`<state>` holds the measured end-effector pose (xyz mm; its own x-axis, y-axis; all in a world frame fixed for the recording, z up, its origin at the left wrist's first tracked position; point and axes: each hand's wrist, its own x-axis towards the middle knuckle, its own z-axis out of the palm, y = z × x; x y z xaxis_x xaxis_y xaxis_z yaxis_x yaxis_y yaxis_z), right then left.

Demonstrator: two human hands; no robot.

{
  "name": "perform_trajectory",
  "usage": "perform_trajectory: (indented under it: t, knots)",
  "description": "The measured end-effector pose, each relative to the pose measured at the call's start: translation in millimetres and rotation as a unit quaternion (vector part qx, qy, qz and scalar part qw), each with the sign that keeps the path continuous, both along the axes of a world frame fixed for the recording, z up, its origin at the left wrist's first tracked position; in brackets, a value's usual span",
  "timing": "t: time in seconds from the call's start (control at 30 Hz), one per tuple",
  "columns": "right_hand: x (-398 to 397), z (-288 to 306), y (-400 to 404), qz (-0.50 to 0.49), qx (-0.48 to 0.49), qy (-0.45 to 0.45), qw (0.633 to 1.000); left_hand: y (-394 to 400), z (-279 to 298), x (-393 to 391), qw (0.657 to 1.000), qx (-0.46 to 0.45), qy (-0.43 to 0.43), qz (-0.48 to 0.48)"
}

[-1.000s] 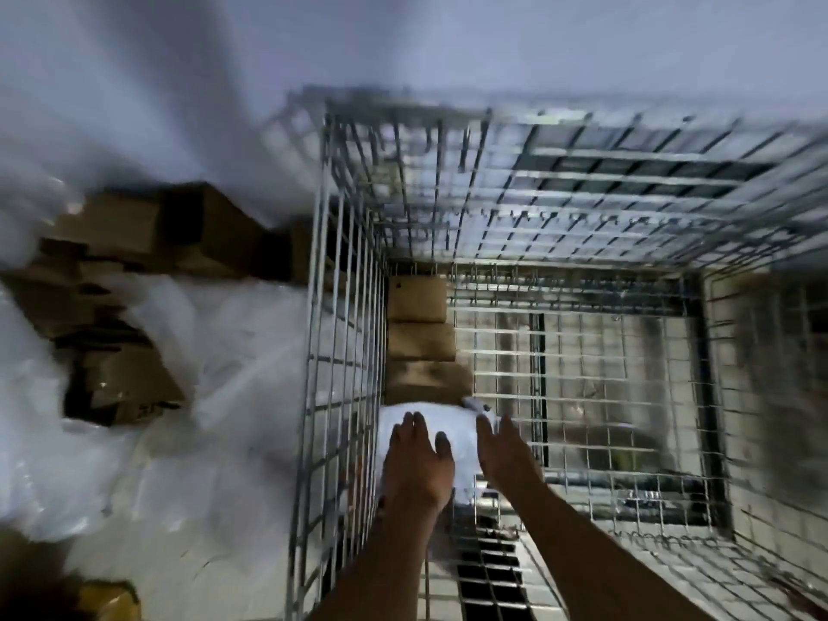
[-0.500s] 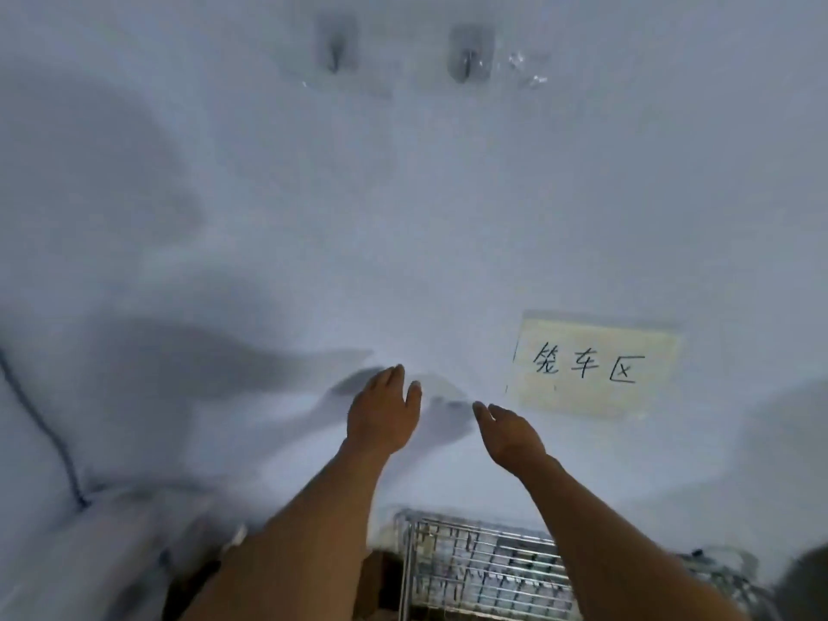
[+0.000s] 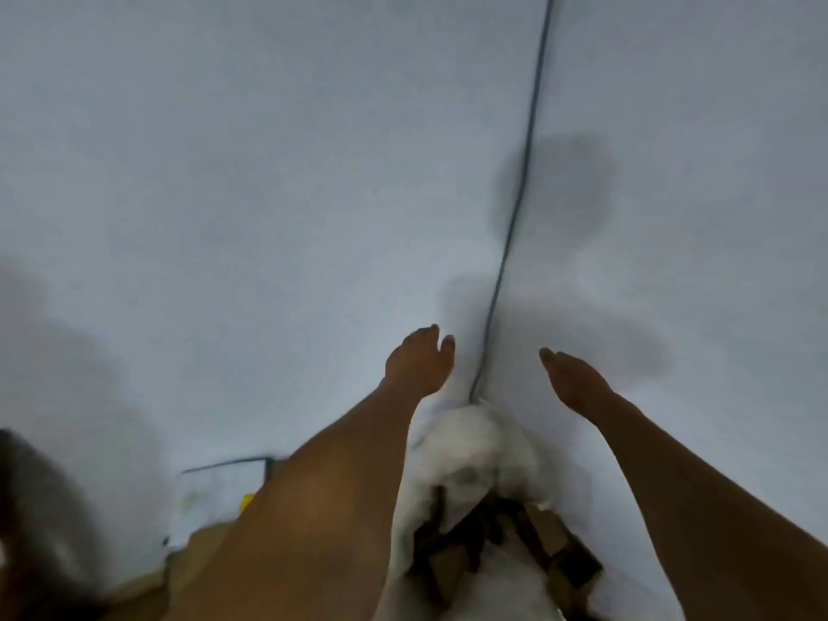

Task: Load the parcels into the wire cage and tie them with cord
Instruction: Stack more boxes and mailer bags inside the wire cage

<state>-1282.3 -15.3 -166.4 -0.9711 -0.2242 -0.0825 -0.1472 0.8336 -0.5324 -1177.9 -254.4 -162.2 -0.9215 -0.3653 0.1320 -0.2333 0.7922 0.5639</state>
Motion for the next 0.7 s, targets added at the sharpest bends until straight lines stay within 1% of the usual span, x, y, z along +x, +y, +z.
perform_trajectory:
  t: [0.1,0.23,0.3,0.4,0.53,0.6,0.7]
  knots:
    - [1,-42,-133,0.094,0.017,-0.035,0.995,-113,-40,58,0.993,0.038,-0.046,0.102]
    - [47,-69,-297,0.205,0.027,-0.056,0.977,-248,-95,133,0.968,0.073,-0.079,0.227]
    - [60,-88,-368,0.245,0.030,-0.083,0.966,-307,-122,160,0.953,0.085,-0.094,0.274]
    - [65,-137,-475,0.278,0.021,-0.126,0.952,-395,-166,179,0.930,0.116,-0.104,0.332]
    - [73,-211,-576,0.298,0.029,-0.176,0.938,-472,-243,191,0.898,0.169,-0.128,0.386]
    - [77,-254,-602,0.296,0.029,-0.206,0.932,-495,-289,190,0.879,0.198,-0.149,0.408]
    - [74,-337,-624,0.275,0.045,-0.263,0.924,-512,-359,179,0.838,0.289,-0.154,0.437]
